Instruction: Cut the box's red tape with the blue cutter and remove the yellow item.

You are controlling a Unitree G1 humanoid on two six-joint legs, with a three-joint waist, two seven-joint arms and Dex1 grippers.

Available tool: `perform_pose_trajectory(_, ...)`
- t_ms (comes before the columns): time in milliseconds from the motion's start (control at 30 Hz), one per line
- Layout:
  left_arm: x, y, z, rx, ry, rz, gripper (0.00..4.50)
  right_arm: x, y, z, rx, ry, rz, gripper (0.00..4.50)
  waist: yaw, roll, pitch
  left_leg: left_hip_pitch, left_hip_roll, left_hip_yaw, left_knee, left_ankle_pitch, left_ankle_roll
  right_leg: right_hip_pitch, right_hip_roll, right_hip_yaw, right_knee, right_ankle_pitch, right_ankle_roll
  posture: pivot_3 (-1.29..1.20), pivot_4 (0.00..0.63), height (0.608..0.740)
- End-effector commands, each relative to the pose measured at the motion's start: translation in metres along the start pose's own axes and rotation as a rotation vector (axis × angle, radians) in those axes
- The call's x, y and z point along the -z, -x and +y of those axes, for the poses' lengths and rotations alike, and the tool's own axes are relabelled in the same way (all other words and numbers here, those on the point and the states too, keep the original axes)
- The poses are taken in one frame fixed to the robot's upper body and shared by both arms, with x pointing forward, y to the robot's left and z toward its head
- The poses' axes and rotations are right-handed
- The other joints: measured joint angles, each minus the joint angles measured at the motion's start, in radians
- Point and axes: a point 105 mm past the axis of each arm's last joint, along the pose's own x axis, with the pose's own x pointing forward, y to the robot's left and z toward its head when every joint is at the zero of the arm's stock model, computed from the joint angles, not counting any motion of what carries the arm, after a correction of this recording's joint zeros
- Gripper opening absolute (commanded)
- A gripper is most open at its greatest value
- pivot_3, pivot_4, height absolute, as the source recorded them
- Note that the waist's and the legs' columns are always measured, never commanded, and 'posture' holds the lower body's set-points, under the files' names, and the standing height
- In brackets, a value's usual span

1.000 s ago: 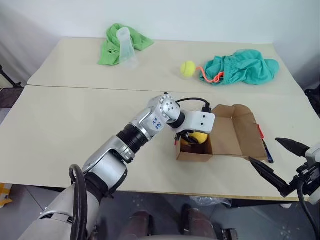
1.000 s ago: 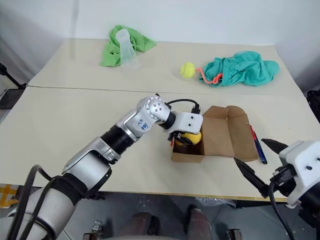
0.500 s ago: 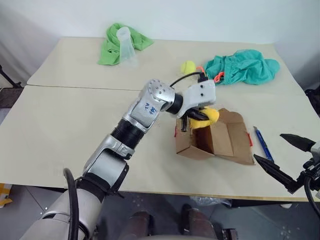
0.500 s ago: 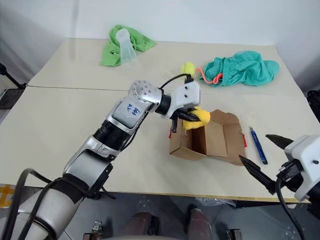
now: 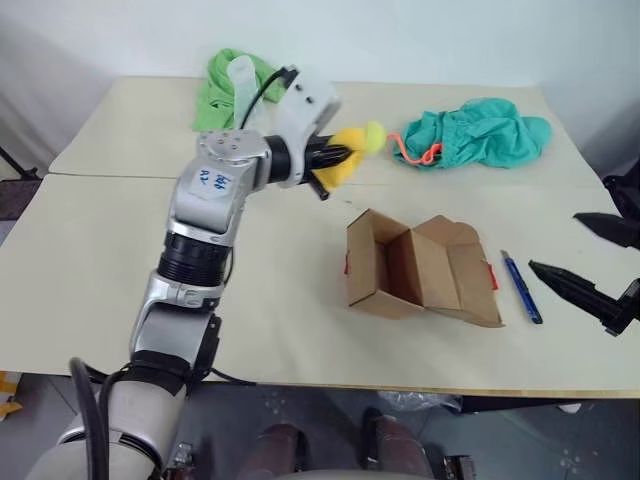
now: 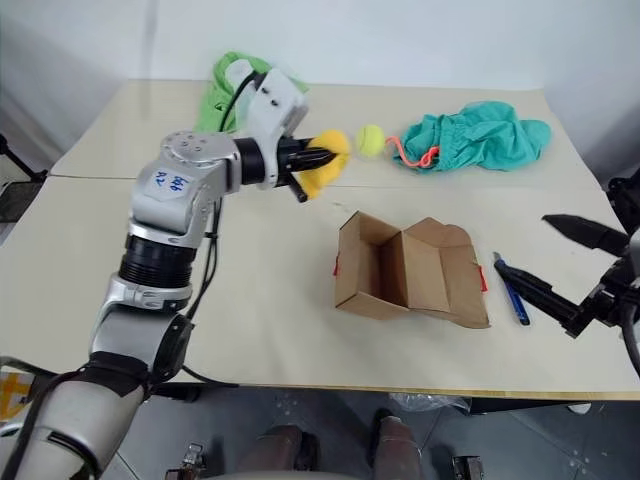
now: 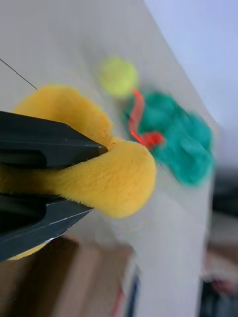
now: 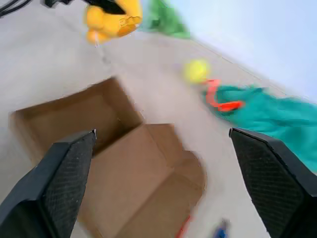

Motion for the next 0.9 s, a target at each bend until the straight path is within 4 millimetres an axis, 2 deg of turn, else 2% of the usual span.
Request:
perform_pose_trajectory(33, 0.042, 0.029, 0.017, -0.118, -0.021, 0.169, 0.08, -0.003, -0.007, -0.001, -0.146, -0.021, -0.065, 4.50, -0.004, 0.000, 0.000, 0.000, 0.000, 0.000, 0.000, 0.000, 0.000, 0.000, 0.000, 0.000, 0.000, 0.000, 0.000, 0.00, 0.150, 0.740)
perform_pose_trajectory(167, 0.088, 0.056, 0.022, -0.166, 0.037, 0.292, 0.08, 0.001, -0.018, -0.015, -0.192, -0.007, -0.052, 4.50, -0.015, 0.000, 0.000, 0.000, -0.001, 0.000, 0.001, 0.000, 0.000, 0.000, -0.001, 0.000, 0.000, 0.000, 0.000, 0.00, 0.150, 0.740)
perform_pose_trajectory(267, 0.108, 0.077, 0.026, -0.202, 0.064, 0.326, 1.05, 0.002, -0.027, -0.023, -0.216, 0.003, -0.050, 4.50, -0.015, 0.000, 0.000, -0.001, 0.000, -0.002, 0.001, 0.001, -0.002, 0.000, -0.002, -0.001, 0.000, 0.000, 0.000, 0.00, 0.150, 0.740)
perform_pose_trajectory(367, 0.106, 0.089, 0.026, -0.209, 0.063, 0.311, 2.07, 0.002, -0.033, -0.028, -0.232, 0.009, -0.055, 4.50, -0.015, 0.000, 0.000, -0.001, 0.000, -0.003, 0.001, 0.001, -0.004, 0.000, -0.002, -0.001, 0.000, 0.000, 0.000, 0.00, 0.150, 0.740)
perform_pose_trajectory(533, 0.080, 0.109, 0.021, -0.136, 0.074, 0.142, 3.66, 0.003, -0.036, -0.032, -0.242, 0.017, -0.056, 4.50, -0.018, 0.000, 0.000, -0.001, 0.000, -0.003, 0.001, 0.001, -0.005, 0.000, -0.002, -0.001, 0.000, 0.000, 0.000, 0.00, 0.150, 0.740)
perform_pose_trajectory(600, 0.073, 0.117, 0.014, -0.084, 0.099, 0.075, 4.30, 0.004, -0.035, -0.034, -0.239, 0.017, -0.053, 4.50, -0.020, 0.000, 0.000, 0.000, 0.001, -0.003, 0.001, 0.001, -0.006, 0.000, -0.002, -0.002, 0.000, 0.000, 0.000, 0.00, 0.150, 0.740)
perform_pose_trajectory(633, 0.069, 0.120, 0.009, -0.049, 0.105, 0.028, 4.48, 0.004, -0.035, -0.035, -0.237, 0.016, -0.051, 4.50, -0.021, 0.000, 0.000, 0.000, 0.001, -0.003, 0.001, 0.001, -0.006, 0.000, -0.002, -0.002, 0.001, 0.000, -0.001, 0.00, 0.150, 0.740)
perform_pose_trajectory(667, 0.061, 0.123, 0.001, 0.004, 0.117, -0.060, 4.48, 0.005, -0.034, -0.036, -0.233, 0.015, -0.048, 4.50, -0.021, 0.000, 0.000, 0.000, 0.001, -0.003, 0.001, 0.001, -0.006, 0.000, -0.001, -0.002, 0.001, -0.001, -0.001, 0.00, 0.150, 0.740)
perform_pose_trajectory(700, 0.062, 0.128, -0.004, 0.027, 0.123, -0.088, 4.48, 0.006, -0.032, -0.038, -0.220, 0.012, -0.044, 4.50, -0.020, 0.000, 0.000, 0.000, 0.001, -0.003, 0.001, 0.001, -0.006, 0.000, -0.001, -0.002, 0.001, -0.001, -0.001, 0.00, 0.150, 0.740)
perform_pose_trajectory(800, 0.078, 0.146, -0.018, 0.094, 0.190, -0.134, 4.48, 0.015, -0.022, -0.044, -0.176, -0.008, -0.012, 4.50, -0.021, 0.001, 0.000, 0.001, 0.001, -0.002, 0.001, 0.001, -0.007, 0.000, -0.002, -0.002, 0.001, -0.001, -0.002, 0.00, 0.150, 0.740)
perform_pose_trajectory(900, 0.100, 0.148, -0.022, 0.062, 0.191, -0.080, 4.48, 0.030, -0.010, -0.050, -0.135, -0.026, 0.034, 4.50, -0.017, 0.001, 0.000, 0.002, 0.002, -0.002, 0.001, 0.001, -0.008, 0.001, -0.001, -0.003, 0.002, -0.001, -0.002, 0.00, 0.150, 0.740)
